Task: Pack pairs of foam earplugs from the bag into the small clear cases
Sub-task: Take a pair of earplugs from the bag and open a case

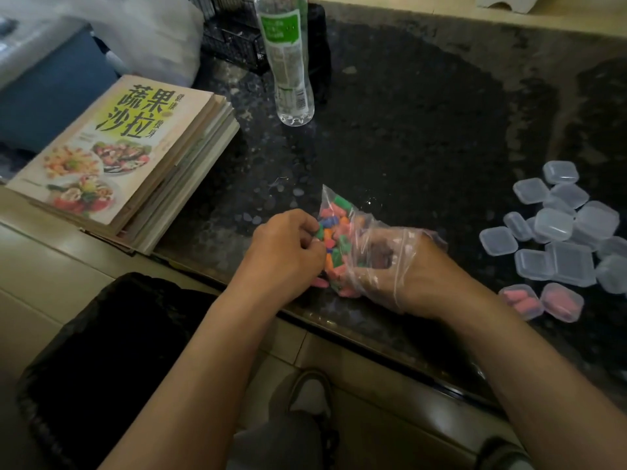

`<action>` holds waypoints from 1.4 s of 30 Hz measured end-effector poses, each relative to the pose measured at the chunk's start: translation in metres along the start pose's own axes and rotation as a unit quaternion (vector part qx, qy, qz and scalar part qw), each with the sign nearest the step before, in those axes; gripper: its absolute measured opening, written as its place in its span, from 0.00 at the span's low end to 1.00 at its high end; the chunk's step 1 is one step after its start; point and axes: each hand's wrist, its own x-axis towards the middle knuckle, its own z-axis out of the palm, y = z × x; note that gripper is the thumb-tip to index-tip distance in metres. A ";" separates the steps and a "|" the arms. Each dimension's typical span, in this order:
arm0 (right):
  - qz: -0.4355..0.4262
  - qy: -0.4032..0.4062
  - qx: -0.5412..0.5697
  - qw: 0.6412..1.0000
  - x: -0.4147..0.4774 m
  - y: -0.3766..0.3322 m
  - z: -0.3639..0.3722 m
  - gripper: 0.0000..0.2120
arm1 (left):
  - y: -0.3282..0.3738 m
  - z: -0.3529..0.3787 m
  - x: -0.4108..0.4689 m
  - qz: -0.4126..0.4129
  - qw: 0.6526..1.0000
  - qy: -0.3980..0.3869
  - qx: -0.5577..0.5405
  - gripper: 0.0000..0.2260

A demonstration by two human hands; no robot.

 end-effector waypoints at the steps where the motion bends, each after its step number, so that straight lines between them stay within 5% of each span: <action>1: -0.009 0.008 -0.005 1.000 0.000 0.002 0.001 0.24 | 0.000 0.000 -0.001 0.002 1.000 -0.001 0.006 0.07; 6: -0.032 0.003 -0.021 0.999 -0.002 -0.001 0.004 0.32 | 0.001 0.000 0.001 -0.003 0.999 0.008 0.042 0.08; 9: -0.096 0.013 -0.099 0.990 0.003 -0.003 0.006 0.26 | 0.001 -0.001 0.002 0.000 0.998 0.016 0.067 0.08; 12: -0.056 -0.004 -0.083 0.995 0.005 -0.005 0.007 0.33 | -0.001 -0.001 0.002 0.001 0.998 0.012 0.058 0.08; 16: -0.127 0.043 -0.076 0.988 0.001 0.008 0.011 0.23 | 0.000 0.000 0.001 0.003 0.998 0.011 0.054 0.08; 20: -0.113 0.032 -0.092 0.989 0.006 0.007 0.012 0.25 | 0.000 0.001 0.000 0.009 0.998 0.013 0.056 0.07; 25: -0.062 -0.007 -0.060 0.996 0.004 0.006 0.008 0.20 | -0.001 0.002 0.001 0.008 0.998 0.007 0.059 0.07; 31: -0.015 0.036 0.080 0.996 -0.002 0.005 -0.010 0.07 | -0.003 0.003 0.001 0.002 0.999 0.003 0.032 0.07; 42: 0.028 0.079 0.207 0.975 -0.014 0.016 -0.035 0.10 | 0.000 0.000 0.001 -0.025 0.998 0.063 0.016 0.06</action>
